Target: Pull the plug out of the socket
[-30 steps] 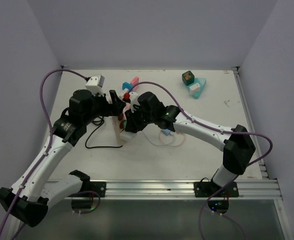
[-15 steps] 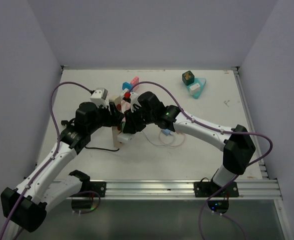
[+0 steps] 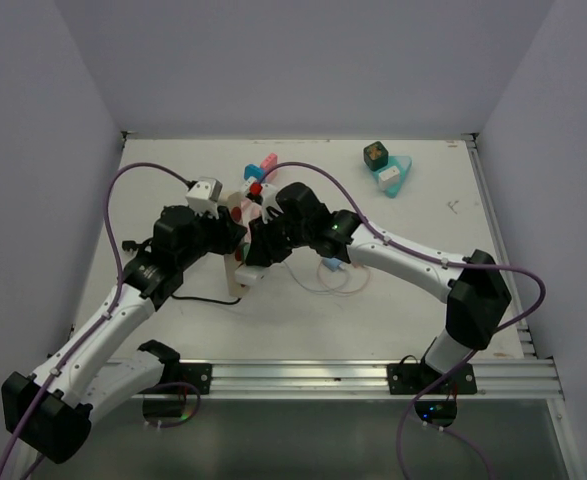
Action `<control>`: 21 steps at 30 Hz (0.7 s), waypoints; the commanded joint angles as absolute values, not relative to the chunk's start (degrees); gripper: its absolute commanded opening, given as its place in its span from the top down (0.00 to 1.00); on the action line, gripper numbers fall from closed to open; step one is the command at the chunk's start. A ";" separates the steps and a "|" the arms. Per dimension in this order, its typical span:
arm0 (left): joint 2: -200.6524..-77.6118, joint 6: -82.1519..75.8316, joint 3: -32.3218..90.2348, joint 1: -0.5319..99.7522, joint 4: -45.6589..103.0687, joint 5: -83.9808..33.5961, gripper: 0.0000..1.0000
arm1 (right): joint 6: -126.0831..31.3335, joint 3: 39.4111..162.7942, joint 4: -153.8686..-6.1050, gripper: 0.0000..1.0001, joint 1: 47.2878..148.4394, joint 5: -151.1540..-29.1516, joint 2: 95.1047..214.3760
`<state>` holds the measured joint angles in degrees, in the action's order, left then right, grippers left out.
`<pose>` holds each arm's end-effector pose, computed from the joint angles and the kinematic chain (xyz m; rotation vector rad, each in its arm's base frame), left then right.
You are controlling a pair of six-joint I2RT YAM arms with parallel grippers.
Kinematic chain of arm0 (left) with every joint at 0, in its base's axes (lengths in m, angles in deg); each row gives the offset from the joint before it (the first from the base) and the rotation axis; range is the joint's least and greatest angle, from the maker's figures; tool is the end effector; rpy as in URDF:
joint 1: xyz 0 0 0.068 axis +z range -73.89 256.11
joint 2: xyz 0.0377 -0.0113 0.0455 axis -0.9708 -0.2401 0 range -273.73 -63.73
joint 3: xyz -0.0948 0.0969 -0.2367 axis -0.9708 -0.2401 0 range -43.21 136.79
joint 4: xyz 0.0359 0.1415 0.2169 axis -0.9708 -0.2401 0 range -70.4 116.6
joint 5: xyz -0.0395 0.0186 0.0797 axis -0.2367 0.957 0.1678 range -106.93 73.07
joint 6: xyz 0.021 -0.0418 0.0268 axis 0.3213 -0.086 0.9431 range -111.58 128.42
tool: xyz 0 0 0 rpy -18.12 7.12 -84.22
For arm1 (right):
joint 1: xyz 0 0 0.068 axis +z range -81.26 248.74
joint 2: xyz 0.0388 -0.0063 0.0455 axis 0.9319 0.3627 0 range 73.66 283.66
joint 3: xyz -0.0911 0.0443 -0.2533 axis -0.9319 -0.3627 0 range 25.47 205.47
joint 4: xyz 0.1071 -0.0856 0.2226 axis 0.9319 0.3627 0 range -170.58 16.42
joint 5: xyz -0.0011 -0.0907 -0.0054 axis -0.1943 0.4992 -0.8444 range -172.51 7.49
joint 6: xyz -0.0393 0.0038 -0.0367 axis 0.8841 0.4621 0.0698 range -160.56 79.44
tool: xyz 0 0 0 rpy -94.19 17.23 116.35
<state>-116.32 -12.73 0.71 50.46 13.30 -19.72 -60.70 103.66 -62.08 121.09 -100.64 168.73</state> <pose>0.1908 -0.0935 0.3046 0.1113 1.9966 -0.5804 0.2253 0.3100 0.3003 -0.8378 2.2037 1.0195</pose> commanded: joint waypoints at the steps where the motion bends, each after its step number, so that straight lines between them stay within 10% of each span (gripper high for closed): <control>1: -115.58 -3.72 2.49 50.97 14.56 -9.48 1.00 | -62.27 103.96 -60.65 1.00 121.30 -103.17 161.82; 21: -122.08 4.64 7.15 51.59 15.17 6.62 1.00 | -61.30 94.11 -51.94 1.00 118.14 -100.18 145.91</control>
<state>-120.74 -10.15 6.09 45.91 17.21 -20.33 -61.05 94.83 -64.44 119.52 -95.22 156.31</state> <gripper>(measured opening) 0.397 0.334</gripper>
